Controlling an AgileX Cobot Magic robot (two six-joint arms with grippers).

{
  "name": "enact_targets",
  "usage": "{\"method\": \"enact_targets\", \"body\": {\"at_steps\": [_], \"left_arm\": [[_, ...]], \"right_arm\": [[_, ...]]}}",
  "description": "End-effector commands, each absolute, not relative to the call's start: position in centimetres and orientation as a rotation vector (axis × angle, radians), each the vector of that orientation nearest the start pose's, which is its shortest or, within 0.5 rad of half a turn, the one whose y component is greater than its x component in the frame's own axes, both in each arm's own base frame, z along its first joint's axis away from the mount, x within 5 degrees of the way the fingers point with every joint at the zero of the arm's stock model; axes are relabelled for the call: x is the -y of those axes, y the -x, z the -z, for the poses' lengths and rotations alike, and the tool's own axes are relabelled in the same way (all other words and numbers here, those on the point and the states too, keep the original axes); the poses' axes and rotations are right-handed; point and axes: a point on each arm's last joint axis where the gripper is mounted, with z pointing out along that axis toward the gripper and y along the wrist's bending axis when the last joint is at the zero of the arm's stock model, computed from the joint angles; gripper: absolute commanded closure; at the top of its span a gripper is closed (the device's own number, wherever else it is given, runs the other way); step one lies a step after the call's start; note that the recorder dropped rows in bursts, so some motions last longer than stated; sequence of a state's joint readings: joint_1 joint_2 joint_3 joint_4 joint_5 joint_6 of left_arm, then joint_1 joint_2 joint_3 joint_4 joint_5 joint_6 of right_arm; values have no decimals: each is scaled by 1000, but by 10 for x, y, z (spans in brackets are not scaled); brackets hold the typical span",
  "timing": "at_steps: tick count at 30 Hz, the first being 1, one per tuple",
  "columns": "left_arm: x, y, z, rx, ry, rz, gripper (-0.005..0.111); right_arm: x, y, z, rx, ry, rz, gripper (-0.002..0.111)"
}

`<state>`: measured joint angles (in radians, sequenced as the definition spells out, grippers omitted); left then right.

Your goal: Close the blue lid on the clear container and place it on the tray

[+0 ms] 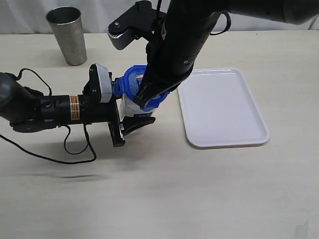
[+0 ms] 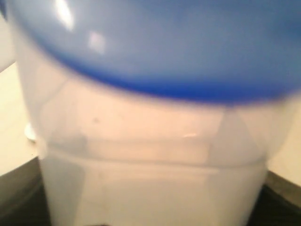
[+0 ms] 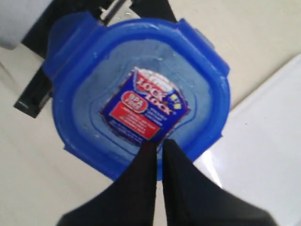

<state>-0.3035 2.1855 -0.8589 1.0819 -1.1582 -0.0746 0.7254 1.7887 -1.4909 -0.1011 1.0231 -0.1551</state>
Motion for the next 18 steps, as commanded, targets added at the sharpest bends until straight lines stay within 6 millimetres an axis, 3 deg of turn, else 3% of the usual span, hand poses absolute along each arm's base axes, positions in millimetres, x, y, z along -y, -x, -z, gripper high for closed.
{"method": "enact_targets", "body": {"at_steps": [1,6,12,18], "left_arm": [[175,-309,-89,-1317,-1239,778,107],[175,-308,-89,-1336,-1231,807,107],[175,-308,-89,-1346,-1225,819,107],[175,-308,-89,-1349,-1222,822,107]], "right_arm": [[-237,-292,-266,-2518,1188,94,103],[-233,-291,-251,-2512,1187,127,104],[-234,-292,-252,-2499,1176,127,104],[-227,-298,-252,-2554,1039,127,104]]}}
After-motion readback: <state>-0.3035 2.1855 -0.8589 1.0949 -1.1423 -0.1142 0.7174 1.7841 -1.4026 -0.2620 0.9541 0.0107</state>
